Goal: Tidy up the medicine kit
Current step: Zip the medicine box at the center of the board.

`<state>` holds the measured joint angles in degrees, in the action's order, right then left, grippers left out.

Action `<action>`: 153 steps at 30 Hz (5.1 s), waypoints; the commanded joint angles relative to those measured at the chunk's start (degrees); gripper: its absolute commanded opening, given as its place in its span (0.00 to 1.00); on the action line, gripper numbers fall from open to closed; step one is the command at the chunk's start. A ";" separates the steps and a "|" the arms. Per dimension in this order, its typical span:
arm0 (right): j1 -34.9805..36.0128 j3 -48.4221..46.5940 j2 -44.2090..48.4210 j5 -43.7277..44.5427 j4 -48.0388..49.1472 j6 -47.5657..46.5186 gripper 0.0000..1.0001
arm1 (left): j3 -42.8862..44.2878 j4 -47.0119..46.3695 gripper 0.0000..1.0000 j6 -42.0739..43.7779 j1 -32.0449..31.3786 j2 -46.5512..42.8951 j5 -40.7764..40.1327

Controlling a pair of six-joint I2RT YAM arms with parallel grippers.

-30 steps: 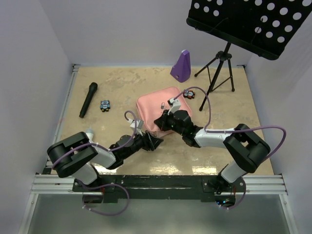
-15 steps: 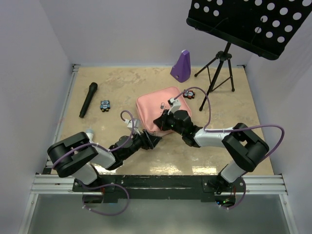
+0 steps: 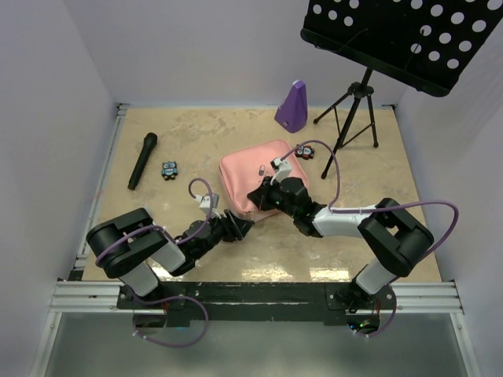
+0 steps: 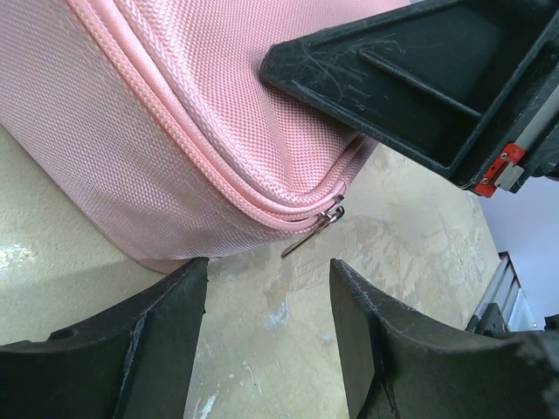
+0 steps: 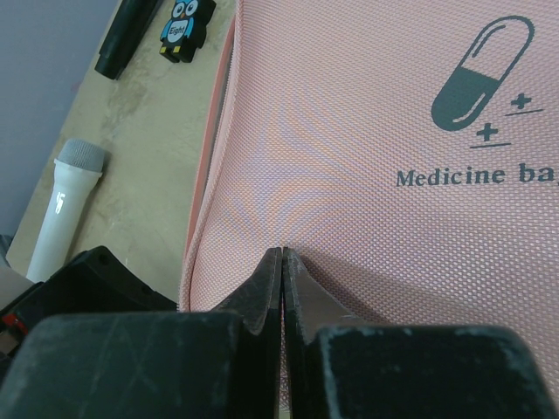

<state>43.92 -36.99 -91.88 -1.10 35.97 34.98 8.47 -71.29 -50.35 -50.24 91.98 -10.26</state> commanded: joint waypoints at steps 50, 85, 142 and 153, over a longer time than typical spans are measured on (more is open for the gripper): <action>0.73 2.63 -2.43 -3.11 -14.78 -0.70 0.00 | 10.43 13.10 0.39 -1.42 0.84 -7.52 -10.57; 1.08 2.19 6.96 -0.74 -20.40 1.66 0.39 | 9.64 18.90 0.00 -0.90 0.84 -9.02 -14.17; -11.84 11.85 29.74 18.69 -23.58 29.53 0.57 | 5.59 21.80 0.00 5.35 0.32 -13.50 -4.59; -14.13 11.33 23.67 13.23 -19.35 26.63 0.38 | 5.77 21.89 0.00 5.61 0.32 -13.59 -4.59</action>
<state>30.13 -25.65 -67.11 13.93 13.37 62.81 14.85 -48.53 -45.84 -49.89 79.59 -16.27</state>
